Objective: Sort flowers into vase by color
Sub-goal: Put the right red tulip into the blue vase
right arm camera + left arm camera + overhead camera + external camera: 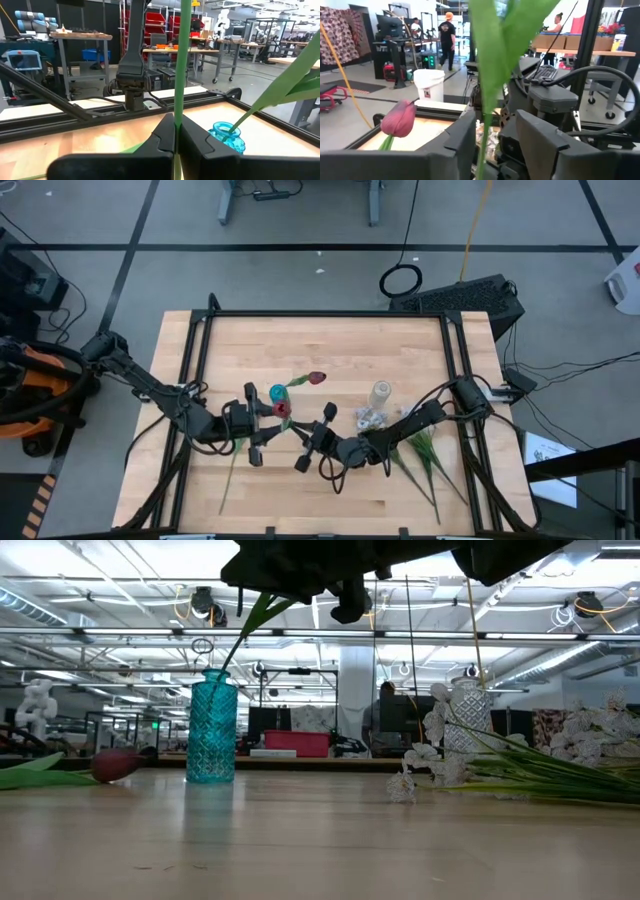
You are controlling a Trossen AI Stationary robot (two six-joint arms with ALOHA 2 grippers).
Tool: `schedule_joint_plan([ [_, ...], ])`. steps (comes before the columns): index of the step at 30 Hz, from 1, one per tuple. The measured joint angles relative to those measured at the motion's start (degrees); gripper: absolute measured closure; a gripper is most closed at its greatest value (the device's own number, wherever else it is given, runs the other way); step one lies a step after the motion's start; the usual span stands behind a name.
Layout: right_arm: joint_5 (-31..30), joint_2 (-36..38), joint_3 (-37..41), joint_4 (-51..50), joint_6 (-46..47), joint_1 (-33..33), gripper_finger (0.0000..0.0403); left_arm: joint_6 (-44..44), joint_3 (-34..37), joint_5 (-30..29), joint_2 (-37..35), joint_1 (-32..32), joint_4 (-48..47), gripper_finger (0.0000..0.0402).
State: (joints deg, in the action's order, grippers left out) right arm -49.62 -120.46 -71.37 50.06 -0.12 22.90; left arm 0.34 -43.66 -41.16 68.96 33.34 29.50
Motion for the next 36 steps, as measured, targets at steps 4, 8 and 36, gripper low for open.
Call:
schedule_joint_plan([
  [4,0.1,0.0,0.0,-0.8,1.0,-0.4,0.0402,0.0,0.0,0.5,0.8,0.0,-0.1,0.0292],
  [8,0.1,0.0,0.0,-0.9,1.0,-0.3,0.0402,0.0,0.0,0.4,1.3,-0.7,0.0,0.0328],
  [36,0.0,1.5,0.0,-3.9,1.0,5.5,0.0187,16.4,0.6,7.5,-18.2,-10.4,-2.2,0.0399],
])
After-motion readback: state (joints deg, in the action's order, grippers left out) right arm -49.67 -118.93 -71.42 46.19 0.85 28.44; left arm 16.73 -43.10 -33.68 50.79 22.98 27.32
